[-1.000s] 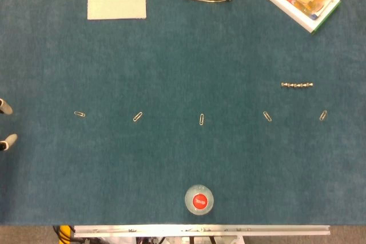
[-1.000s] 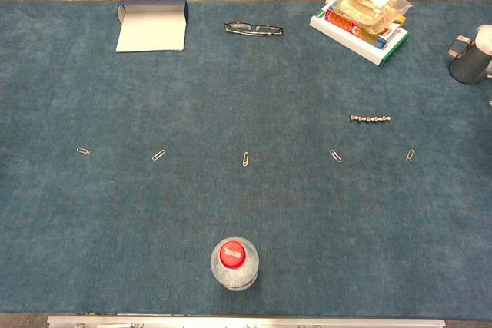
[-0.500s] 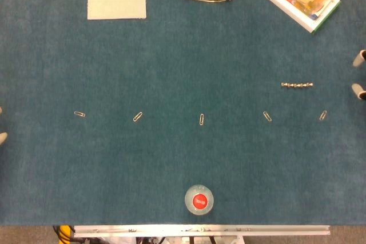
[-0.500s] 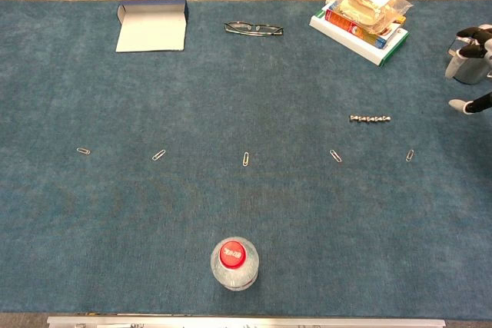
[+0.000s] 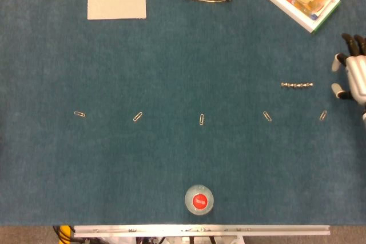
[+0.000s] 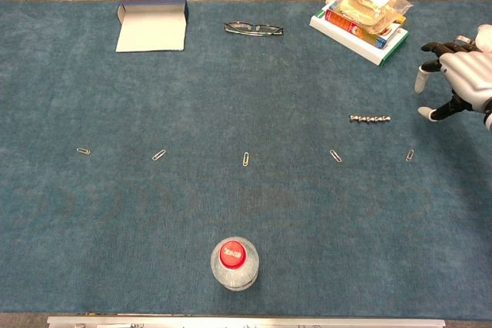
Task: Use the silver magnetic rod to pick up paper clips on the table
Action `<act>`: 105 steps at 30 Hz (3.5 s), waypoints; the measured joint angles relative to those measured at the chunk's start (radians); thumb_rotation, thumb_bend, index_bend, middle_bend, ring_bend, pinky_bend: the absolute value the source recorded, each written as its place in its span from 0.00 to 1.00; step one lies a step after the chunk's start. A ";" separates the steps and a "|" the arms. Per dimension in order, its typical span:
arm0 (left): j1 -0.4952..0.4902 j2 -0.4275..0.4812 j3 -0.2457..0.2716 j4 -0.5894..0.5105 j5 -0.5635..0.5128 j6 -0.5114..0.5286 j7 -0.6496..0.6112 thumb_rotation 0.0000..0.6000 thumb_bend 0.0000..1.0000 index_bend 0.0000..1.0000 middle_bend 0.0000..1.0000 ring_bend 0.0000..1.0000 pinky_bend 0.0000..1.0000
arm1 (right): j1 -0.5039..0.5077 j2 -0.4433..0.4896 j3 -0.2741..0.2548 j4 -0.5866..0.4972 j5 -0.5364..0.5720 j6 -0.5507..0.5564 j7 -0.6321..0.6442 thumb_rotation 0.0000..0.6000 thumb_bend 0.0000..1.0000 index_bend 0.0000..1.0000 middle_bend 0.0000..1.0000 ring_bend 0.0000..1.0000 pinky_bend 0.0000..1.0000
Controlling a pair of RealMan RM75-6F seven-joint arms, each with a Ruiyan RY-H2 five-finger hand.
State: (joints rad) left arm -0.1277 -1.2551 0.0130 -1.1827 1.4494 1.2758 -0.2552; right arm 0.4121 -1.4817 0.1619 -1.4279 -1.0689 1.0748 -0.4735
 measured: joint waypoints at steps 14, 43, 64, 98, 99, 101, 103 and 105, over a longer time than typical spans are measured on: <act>0.007 -0.012 0.007 0.046 -0.001 -0.014 -0.045 1.00 0.12 0.45 0.46 0.29 0.42 | 0.054 -0.067 -0.016 0.067 0.066 -0.070 -0.044 1.00 0.22 0.49 0.07 0.00 0.07; 0.013 -0.016 0.009 0.068 -0.002 -0.025 -0.065 1.00 0.12 0.45 0.46 0.29 0.42 | 0.116 -0.122 -0.036 0.134 0.089 -0.123 -0.033 1.00 0.26 0.52 0.07 0.00 0.07; 0.016 -0.021 0.010 0.081 -0.003 -0.032 -0.071 1.00 0.12 0.45 0.46 0.29 0.42 | 0.133 -0.136 -0.047 0.152 0.108 -0.138 -0.033 1.00 0.29 0.53 0.07 0.00 0.07; 0.029 0.004 0.011 0.004 0.001 -0.001 -0.002 1.00 0.12 0.45 0.46 0.29 0.42 | 0.080 -0.004 -0.076 -0.040 0.068 -0.029 -0.019 1.00 0.33 0.59 0.07 0.00 0.06; 0.029 0.006 0.011 -0.004 0.002 0.000 0.004 1.00 0.12 0.45 0.46 0.29 0.42 | 0.074 0.005 -0.080 -0.053 0.060 -0.021 -0.013 1.00 0.33 0.59 0.07 0.00 0.06; 0.029 0.012 0.010 -0.025 0.002 0.003 0.021 1.00 0.12 0.45 0.46 0.29 0.42 | 0.064 0.020 -0.086 -0.072 0.047 -0.011 -0.003 1.00 0.33 0.59 0.07 0.00 0.06; 0.030 0.019 0.010 -0.046 0.001 0.007 0.041 1.00 0.12 0.45 0.46 0.29 0.42 | 0.051 0.039 -0.095 -0.097 0.030 0.002 0.011 1.00 0.33 0.59 0.07 0.00 0.06; 0.031 0.024 0.009 -0.065 0.001 0.012 0.058 1.00 0.12 0.45 0.46 0.29 0.42 | 0.036 0.060 -0.106 -0.123 0.012 0.014 0.025 1.00 0.33 0.59 0.07 0.00 0.06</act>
State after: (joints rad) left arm -0.0966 -1.2307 0.0223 -1.2478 1.4501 1.2873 -0.1972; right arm 0.4483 -1.4213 0.0559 -1.5511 -1.0565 1.0885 -0.4482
